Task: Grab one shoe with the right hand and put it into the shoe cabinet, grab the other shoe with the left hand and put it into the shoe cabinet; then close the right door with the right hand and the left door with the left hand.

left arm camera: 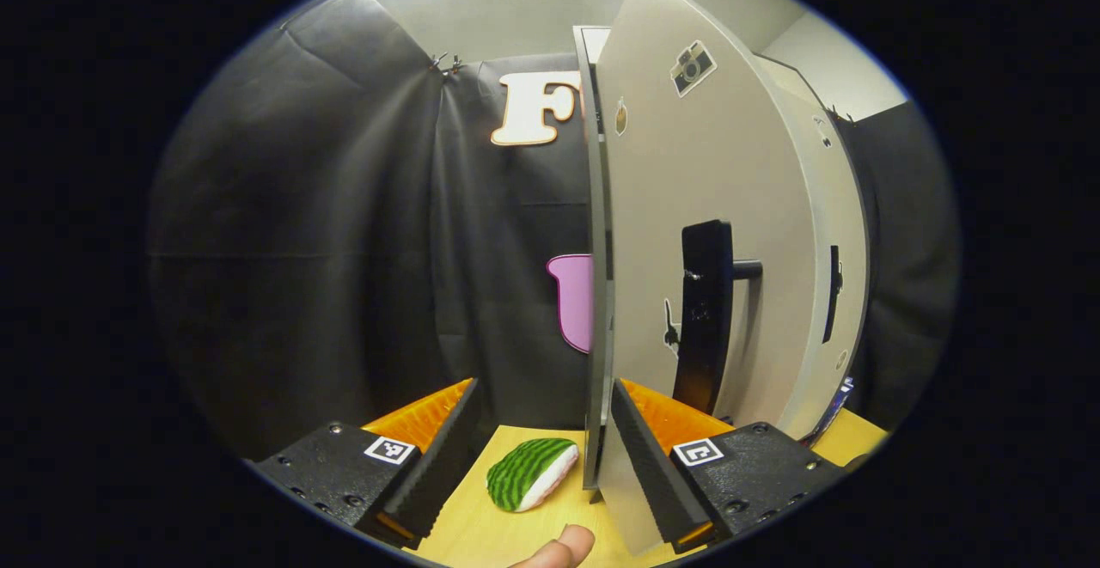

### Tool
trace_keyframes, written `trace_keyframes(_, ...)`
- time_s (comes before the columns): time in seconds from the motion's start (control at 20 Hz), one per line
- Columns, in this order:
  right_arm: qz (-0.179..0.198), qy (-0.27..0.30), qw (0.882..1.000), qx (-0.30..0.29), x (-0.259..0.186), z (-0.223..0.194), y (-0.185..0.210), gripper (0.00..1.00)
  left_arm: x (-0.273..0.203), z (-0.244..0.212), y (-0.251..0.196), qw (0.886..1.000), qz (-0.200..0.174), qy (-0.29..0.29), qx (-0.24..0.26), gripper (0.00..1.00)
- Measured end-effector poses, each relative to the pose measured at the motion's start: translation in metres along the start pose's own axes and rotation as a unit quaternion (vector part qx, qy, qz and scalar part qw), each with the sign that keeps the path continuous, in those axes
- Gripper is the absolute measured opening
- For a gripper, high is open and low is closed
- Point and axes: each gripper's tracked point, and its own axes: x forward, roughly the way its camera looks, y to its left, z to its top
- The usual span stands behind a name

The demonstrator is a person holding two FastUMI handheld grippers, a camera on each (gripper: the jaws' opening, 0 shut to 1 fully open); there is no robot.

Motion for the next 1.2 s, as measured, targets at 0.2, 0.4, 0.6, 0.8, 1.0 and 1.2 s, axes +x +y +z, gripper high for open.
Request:
trace_keyframes(0.2,-0.019,0.006,1.0,-0.005,0.003,-0.003,-0.012,0.98,0.007,0.01,-0.02,1.0,0.001,0.002,0.001,0.93)
trace_keyframes(0.4,-0.02,0.004,1.0,-0.001,0.002,0.0,-0.015,0.98,0.026,0.006,-0.04,1.0,0.0,0.021,0.016,0.94)
trace_keyframes(0.6,-0.032,0.009,0.999,-0.004,0.003,-0.004,-0.024,0.98,0.035,-0.004,-0.07,0.999,-0.017,0.036,0.018,0.93)
trace_keyframes(0.8,-0.04,0.017,0.999,-0.005,0.002,-0.007,-0.03,0.98,0.035,-0.021,-0.116,0.997,-0.055,0.049,0.005,0.95)
trace_keyframes(1.0,-0.046,0.019,0.999,-0.012,0.004,-0.006,-0.031,0.98,0.025,-0.033,-0.137,0.997,-0.063,0.051,0.012,0.97)
trace_keyframes(1.2,-0.054,0.014,0.998,-0.005,0.004,-0.003,-0.031,0.98,0.003,-0.021,-0.146,0.998,-0.062,0.024,0.011,0.98)
